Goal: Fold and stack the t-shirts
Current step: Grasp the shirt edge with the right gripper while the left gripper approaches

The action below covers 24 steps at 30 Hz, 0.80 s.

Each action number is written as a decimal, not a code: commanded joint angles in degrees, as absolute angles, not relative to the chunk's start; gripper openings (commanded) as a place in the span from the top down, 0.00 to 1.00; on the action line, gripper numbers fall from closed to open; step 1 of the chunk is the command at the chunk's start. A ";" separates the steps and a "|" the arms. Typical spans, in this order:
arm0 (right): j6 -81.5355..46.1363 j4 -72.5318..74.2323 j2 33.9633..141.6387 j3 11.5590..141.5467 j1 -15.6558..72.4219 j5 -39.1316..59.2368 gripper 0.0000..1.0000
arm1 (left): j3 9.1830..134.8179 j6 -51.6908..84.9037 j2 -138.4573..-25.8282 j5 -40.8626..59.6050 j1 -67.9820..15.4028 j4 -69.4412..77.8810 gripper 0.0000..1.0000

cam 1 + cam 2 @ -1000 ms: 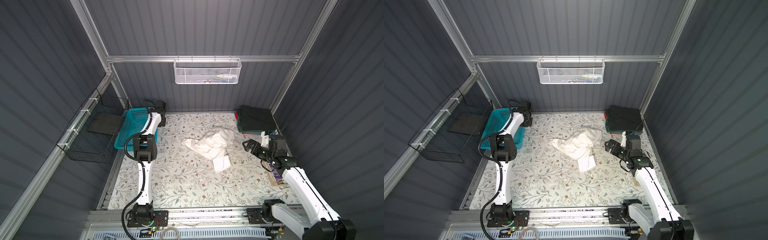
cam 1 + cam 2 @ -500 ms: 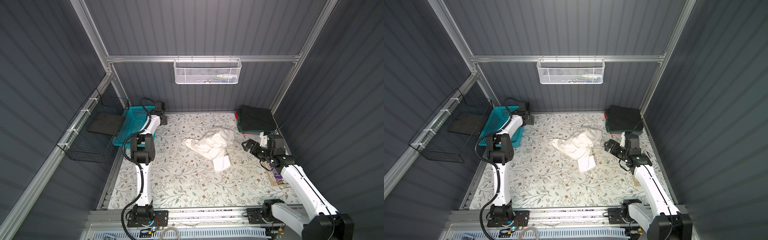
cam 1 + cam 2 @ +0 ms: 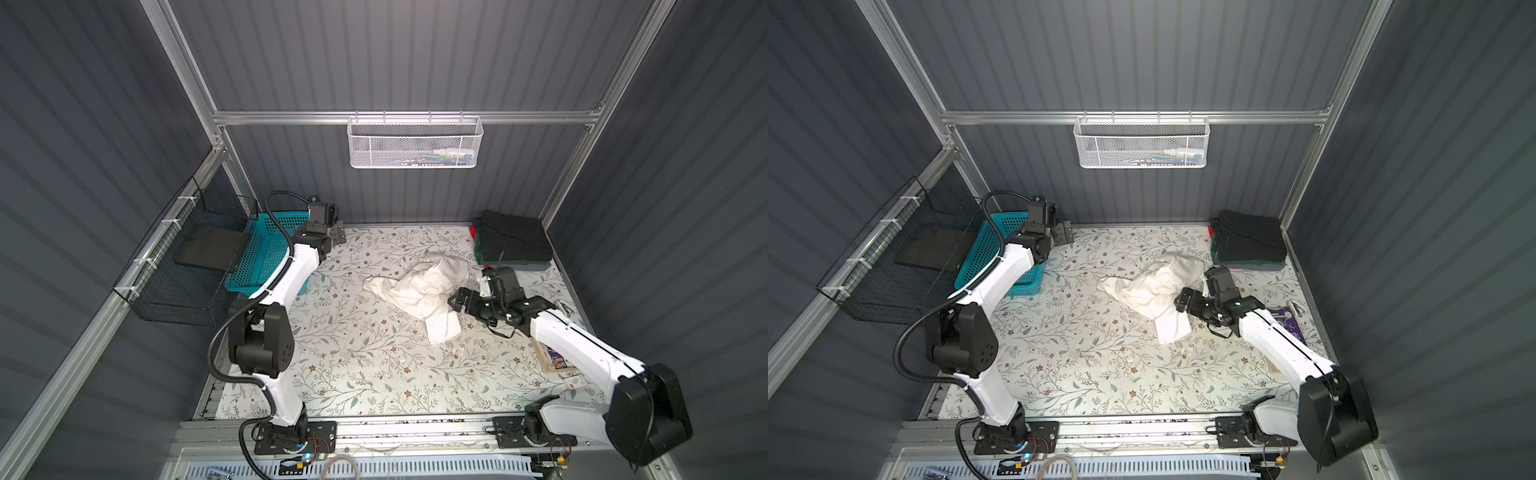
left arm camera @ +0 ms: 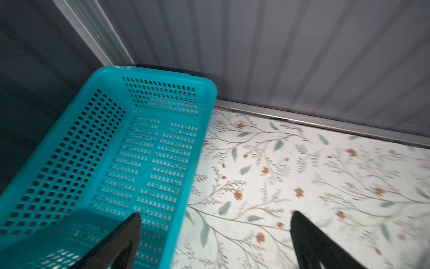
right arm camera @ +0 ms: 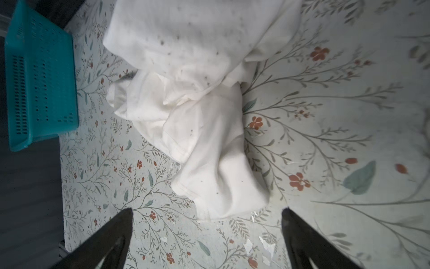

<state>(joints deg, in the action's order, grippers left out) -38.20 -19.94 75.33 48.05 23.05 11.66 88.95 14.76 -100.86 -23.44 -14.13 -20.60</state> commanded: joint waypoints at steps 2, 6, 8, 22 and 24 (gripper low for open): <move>-37.85 -21.13 81.99 52.98 28.66 6.52 0.05 | 80.36 23.16 -93.19 -16.36 -15.91 -17.99 0.00; -37.96 -20.82 88.30 54.32 31.85 5.87 0.19 | 71.71 24.37 -86.98 -13.93 -16.61 -17.75 0.00; -37.61 -20.32 91.32 54.55 33.41 5.19 0.24 | 68.57 24.92 -84.77 -12.48 -16.61 -17.62 0.00; -38.63 -23.48 89.38 53.09 34.25 -2.89 1.00 | 59.30 26.20 -84.78 -2.91 -17.48 -15.60 0.00; -39.14 -25.70 85.77 52.48 34.11 -5.15 1.00 | 59.16 26.22 -85.74 -1.41 -17.87 -15.29 0.00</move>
